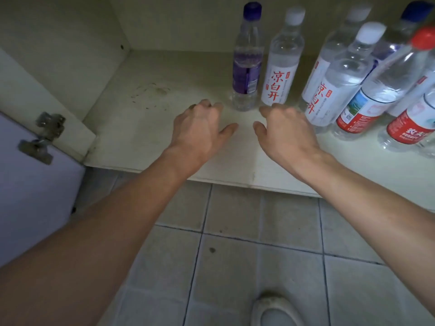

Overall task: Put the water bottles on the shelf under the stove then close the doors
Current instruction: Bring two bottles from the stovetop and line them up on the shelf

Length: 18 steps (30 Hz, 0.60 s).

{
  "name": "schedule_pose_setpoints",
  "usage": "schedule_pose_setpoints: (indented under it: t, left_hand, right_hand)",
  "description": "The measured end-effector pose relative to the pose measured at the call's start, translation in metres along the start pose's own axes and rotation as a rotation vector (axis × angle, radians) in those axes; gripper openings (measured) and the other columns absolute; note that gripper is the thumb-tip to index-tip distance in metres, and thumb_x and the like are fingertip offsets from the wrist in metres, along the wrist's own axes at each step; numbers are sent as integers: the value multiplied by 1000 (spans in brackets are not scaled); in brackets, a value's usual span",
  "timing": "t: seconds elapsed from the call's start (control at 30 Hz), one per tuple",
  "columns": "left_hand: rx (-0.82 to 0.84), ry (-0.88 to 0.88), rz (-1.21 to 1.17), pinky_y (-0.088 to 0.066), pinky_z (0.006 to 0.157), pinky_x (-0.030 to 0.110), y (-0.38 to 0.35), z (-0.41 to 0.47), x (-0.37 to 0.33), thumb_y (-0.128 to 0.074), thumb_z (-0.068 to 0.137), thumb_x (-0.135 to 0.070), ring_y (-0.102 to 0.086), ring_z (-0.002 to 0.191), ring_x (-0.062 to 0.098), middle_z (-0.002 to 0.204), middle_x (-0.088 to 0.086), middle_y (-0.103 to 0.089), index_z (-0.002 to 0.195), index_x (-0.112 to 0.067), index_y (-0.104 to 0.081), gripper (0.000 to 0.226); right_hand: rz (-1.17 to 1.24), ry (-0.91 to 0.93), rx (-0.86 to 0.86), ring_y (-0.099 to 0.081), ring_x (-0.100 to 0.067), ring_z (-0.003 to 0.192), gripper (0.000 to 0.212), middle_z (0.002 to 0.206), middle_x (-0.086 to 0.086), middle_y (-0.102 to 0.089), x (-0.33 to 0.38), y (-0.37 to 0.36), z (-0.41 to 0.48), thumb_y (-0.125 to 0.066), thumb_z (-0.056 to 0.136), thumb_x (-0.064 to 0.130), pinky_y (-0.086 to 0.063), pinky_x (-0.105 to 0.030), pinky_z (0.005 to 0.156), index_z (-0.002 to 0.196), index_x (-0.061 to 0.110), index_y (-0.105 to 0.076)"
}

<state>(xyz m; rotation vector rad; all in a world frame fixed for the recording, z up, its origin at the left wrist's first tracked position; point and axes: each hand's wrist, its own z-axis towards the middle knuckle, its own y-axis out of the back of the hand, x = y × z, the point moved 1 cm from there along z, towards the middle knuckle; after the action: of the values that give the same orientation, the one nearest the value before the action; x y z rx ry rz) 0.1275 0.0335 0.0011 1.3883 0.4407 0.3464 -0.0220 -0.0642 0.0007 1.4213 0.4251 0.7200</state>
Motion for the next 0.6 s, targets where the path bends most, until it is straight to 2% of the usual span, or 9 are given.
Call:
schedule_pose_setpoints:
  t: [0.17, 0.3, 0.4, 0.47, 0.6]
  left_hand:
    - [98, 65, 43, -51, 85, 43, 51, -50, 3, -55, 106, -65, -67, 114, 38, 125, 13, -68, 136, -15, -67, 59]
    - [172, 74, 103, -46, 78, 40, 126, -88, -4, -49, 108, -67, -68, 114, 36, 124, 11, -69, 132, -18, -67, 58]
    - [204, 78, 107, -46, 78, 40, 199, -119, -14, -48, 108, -67, -68, 118, 36, 127, 10, -70, 137, -19, -64, 59]
    - [219, 86, 90, -43, 75, 41, 252, -139, -23, -48, 108, -68, -68, 118, 37, 126, 9, -69, 133, -19, -64, 58]
    - [235, 96, 88, -45, 74, 40, 358, -182, -38, -48, 108, -68, -66, 120, 35, 124, 10, -67, 130, -16, -62, 58]
  right_hand:
    - [-12, 17, 113, -65, -45, 113, 31, 121, -21, -68, 26, 57, -40, -55, 104, 18, -52, -46, 87, 130, 10, -69]
    - [-4, -1, 183, -65, -44, 112, 35, 120, -18, -66, 48, 136, -74, -54, 100, 6, -53, -44, 87, 131, 11, -68]
    - [2, -5, 234, -66, -43, 110, 26, 115, -17, -67, 68, 205, -101, -55, 100, 6, -53, -43, 85, 121, 10, -70]
    - [19, -4, 239, -66, -42, 107, 20, 110, -16, -67, 82, 253, -121, -56, 101, 8, -52, -42, 82, 114, 10, -70]
    - [16, 0, 264, -66, -38, 110, 15, 113, -11, -67, 112, 348, -162, -59, 102, 13, -52, -39, 84, 114, 14, -68]
